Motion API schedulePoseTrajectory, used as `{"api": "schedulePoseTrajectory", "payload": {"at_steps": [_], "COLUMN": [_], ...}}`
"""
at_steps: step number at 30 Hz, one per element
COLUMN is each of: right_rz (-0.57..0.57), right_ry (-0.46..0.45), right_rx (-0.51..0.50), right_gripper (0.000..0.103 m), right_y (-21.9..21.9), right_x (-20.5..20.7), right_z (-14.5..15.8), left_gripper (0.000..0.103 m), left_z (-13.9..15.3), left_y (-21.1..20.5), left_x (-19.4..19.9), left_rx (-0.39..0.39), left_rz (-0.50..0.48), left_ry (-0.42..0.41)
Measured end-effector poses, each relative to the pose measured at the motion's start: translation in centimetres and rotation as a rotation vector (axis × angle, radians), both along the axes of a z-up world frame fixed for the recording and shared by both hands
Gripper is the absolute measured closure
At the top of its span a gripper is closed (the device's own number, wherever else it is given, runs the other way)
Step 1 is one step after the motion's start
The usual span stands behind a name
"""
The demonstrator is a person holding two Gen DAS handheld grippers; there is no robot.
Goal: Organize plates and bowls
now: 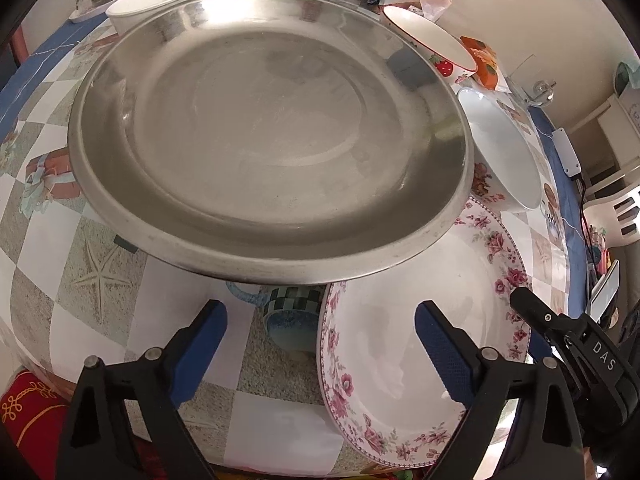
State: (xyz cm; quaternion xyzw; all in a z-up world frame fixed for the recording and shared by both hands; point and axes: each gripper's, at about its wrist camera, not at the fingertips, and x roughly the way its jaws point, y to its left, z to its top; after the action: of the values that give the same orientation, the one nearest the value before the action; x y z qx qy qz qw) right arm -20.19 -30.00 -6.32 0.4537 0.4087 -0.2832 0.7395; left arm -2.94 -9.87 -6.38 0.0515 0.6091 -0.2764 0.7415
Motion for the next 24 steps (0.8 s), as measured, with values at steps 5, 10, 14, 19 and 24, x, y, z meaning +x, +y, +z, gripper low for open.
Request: {"api": "schedulePoseTrajectory", "payload": {"at_steps": [5,10,14,19,24], "right_rz": [-0.004,0.027,0.034,0.026,0.017], "right_ry": [-0.004,-0.005,-0.01,0.004,-0.01], "right_rx": [0.014,0.025,0.034,0.007,0.005], "right_gripper": [0.06,0.07,0.071,0.082,0.084], "right_y": [-0.1,0.1,0.2,0.3,0.1], "right_x": [0.1,0.4,0.4,0.3,0.1], "right_z": [-0.2,-0.4,-0.4,-0.4,-0.5], "left_gripper": [0.022,0.024,0.024,0.024,0.024], "left_z": [0.3,0.2,0.4,0.2,0.2], "left_y": [-0.2,-1.1,-1.2,-1.4,-1.0], "left_x": [0.0,0.3,0.7,0.6,0.4], "left_rx": [0.0,-0.005,-0.015,-0.016,-0.025], "left_rz": [-0.008,-0.012,-0.007,-0.01,-0.002], "left_ry": [-0.013,-0.015,-0.006,-0.012,-0.018]}}
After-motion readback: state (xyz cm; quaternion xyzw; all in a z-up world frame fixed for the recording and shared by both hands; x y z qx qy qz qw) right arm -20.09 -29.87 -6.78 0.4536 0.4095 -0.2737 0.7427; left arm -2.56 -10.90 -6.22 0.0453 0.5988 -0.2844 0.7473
